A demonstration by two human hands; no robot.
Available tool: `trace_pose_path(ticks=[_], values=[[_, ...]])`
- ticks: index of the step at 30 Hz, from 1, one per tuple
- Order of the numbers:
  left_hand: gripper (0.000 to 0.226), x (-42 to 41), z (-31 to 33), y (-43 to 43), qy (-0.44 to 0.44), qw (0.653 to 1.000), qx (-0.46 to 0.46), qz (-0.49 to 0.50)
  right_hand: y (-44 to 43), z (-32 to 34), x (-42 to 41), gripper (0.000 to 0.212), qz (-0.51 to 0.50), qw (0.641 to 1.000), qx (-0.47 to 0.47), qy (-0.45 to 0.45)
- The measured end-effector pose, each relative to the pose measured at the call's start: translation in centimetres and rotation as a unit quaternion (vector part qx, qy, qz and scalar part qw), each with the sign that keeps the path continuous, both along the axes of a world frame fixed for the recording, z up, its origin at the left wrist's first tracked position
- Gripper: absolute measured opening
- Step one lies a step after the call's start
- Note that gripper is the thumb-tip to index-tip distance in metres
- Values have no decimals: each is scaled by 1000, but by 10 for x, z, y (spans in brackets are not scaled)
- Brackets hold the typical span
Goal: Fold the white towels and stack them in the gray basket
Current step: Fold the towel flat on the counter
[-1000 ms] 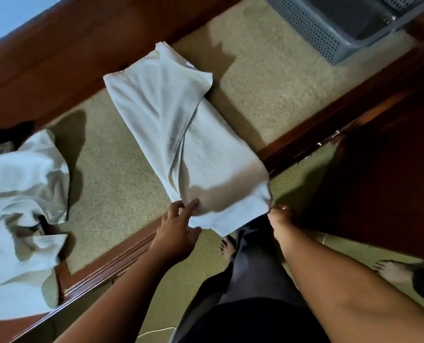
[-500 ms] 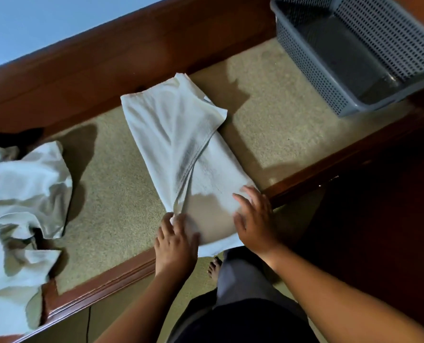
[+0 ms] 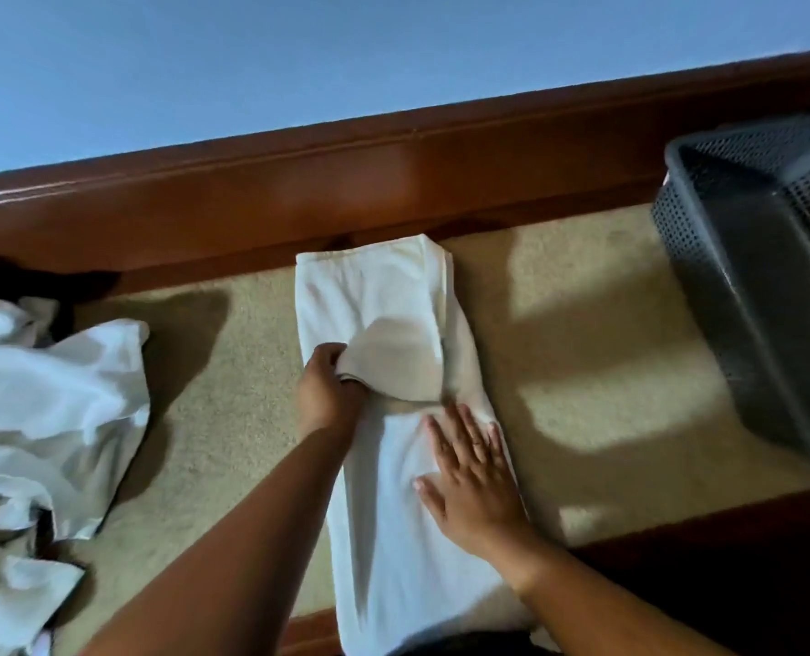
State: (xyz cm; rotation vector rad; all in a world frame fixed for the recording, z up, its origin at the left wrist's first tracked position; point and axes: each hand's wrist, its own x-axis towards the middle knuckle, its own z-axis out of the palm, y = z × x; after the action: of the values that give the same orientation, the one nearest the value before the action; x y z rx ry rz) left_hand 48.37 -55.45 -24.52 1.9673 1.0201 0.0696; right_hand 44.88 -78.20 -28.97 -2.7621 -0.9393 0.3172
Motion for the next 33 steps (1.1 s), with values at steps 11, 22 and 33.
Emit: trace_pose_path(ticks=[11,22,33], values=[[36,118,-22,108,21,984,-138,115,126,-13,228,79,-100,993,-55,-32],[53,87,-34,101,-11,991,11,132,102,-3,217,70,-196,978,64,33],[71,-143,-8,-45,135,980,-140,-35,-36,14,16,71,-383,836,193,343]])
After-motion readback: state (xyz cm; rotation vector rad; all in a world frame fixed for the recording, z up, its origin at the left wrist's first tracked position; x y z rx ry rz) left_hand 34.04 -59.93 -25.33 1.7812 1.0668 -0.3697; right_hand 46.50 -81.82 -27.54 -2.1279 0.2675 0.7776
